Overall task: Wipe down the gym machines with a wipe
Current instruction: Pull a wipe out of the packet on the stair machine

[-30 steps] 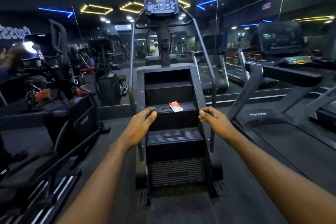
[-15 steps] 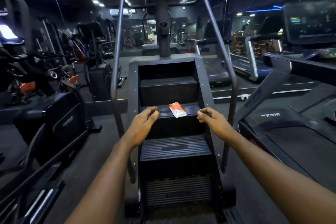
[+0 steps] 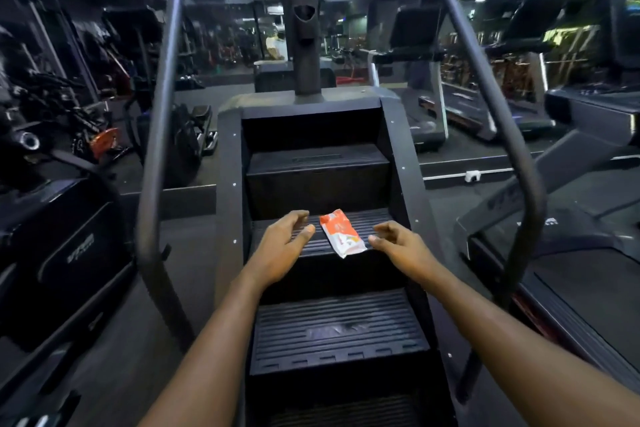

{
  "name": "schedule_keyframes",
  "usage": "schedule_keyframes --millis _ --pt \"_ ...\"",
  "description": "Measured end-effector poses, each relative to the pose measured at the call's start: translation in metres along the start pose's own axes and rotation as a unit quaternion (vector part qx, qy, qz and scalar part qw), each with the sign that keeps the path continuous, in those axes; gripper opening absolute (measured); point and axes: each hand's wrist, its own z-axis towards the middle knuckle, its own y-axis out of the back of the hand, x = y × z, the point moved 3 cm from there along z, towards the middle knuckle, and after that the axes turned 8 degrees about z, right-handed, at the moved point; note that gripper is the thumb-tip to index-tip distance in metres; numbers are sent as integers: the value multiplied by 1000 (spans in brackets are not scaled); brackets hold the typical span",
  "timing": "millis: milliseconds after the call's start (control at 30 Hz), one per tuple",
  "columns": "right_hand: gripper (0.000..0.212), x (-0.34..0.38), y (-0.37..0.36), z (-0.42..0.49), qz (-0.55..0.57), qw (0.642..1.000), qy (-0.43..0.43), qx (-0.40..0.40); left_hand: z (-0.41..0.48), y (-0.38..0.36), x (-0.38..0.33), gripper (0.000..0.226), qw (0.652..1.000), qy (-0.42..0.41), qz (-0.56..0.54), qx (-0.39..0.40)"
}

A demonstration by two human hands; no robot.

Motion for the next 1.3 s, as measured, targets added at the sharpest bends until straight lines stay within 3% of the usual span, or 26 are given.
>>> schedule_keyframes --millis 167,300,400,500,667,833,933,1067,1300 --pt "19 -43 -7 108 22 1000 -13 16 83 -35 46 34 999 8 45 0" --pt "15 -83 -14 190 26 998 -43 45 155 -69 81 3 996 20 89 -6" --pt "16 -110 -18 236 19 996 -67 56 198 -95 103 9 995 37 95 -19" --pt "17 -143 -25 270 10 994 -89 63 232 -130 130 10 995 39 87 17" --pt "24 -185 -42 295 -19 989 -122 81 266 -185 176 32 991 73 76 86" --pt "18 -218 -57 314 -52 987 -129 81 290 -238 212 56 982 94 87 142" --pt "19 -235 -64 324 -71 986 -131 71 299 -261 229 50 975 92 114 165" --pt "21 -242 -70 331 -60 989 -129 41 307 -268 238 14 985 85 110 101" --pt "21 -238 -84 354 -79 992 -98 30 333 -261 249 9 986 148 67 44"
